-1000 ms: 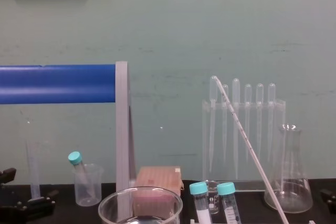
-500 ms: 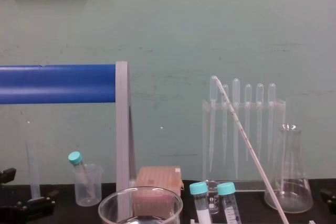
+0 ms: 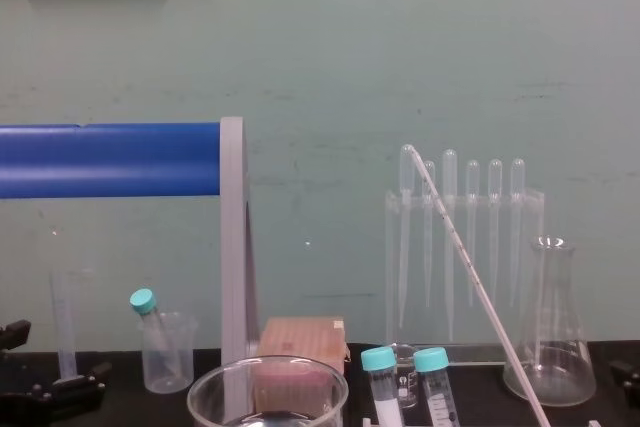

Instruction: Hold the thermometer with one hand and immerse one end into the beaker, then reinsert it into the test tube rack.

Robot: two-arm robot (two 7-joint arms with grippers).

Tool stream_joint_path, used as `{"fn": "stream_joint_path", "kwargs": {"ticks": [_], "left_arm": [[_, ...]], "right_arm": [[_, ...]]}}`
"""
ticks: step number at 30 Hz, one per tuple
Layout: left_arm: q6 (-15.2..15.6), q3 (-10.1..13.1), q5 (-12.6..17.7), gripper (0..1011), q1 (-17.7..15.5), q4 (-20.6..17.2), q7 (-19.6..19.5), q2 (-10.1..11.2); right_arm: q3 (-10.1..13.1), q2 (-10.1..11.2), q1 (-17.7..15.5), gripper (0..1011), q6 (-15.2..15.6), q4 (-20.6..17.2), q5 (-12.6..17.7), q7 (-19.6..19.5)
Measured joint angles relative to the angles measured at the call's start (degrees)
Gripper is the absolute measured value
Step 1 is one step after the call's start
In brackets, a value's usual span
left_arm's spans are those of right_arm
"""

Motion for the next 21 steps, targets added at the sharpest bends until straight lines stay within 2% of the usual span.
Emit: {"fn": "stream_joint_path", "kwargs": {"ticks": [10,13,21], "left_arm": [[0.00,0.00,0.00,1008,0.00,0.00,0.00,0.00],[0.00,0.00,0.00,1008,0.00,0.00,0.00,0.00],[0.00,0.00,0.00,1008,0.00,0.00,0.00,0.00]], "right_arm": [[0.01,0.00,0.00,1003,0.00,0.00,0.00,0.00],[0.88,-0.18,-0.23,1003,-0.01,-0.59,-0.14,-0.14],[3.73,-0.19,-1.45,1003,-2.05,-5.77,1.41,1.01]]}}
